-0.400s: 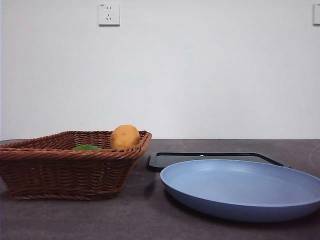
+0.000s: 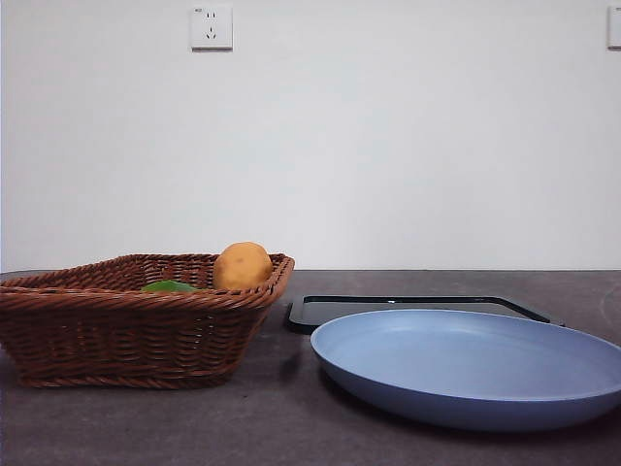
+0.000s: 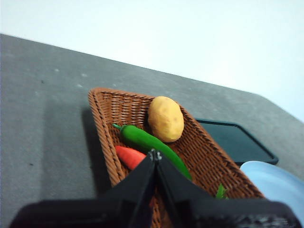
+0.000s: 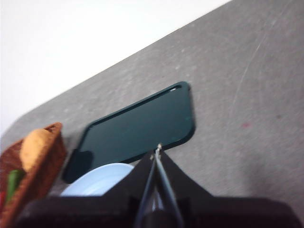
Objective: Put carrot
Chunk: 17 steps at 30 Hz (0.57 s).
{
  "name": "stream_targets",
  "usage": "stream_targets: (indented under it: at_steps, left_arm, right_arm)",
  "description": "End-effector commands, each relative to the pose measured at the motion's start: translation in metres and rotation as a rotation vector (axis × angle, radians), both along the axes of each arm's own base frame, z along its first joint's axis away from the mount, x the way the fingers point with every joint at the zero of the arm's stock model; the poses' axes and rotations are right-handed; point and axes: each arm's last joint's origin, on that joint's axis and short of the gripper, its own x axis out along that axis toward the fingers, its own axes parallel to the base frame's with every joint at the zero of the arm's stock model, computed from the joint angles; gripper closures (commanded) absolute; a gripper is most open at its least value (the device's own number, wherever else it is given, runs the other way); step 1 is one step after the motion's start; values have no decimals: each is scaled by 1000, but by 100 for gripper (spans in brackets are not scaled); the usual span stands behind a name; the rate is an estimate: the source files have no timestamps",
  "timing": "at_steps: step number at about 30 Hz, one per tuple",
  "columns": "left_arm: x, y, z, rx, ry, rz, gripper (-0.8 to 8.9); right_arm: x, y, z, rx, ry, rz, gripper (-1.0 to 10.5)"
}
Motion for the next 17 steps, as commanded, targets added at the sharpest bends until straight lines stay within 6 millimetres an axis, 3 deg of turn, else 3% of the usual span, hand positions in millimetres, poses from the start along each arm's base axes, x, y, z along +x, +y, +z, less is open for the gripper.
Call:
stream_targets:
  at_steps: [1, 10, 17]
  left_arm:
    - [0, 0, 1, -77, 23, 6, 806]
    - [-6, 1, 35, -80, 77, 13, 806]
    - [9, -1, 72, -28, 141, 4, 806]
  right_arm:
    - [0, 1, 2, 92, 12, 8, 943]
    - [0, 1, 39, 139, 7, 0, 943]
    - [13, 1, 83, 78, 53, 6, 943]
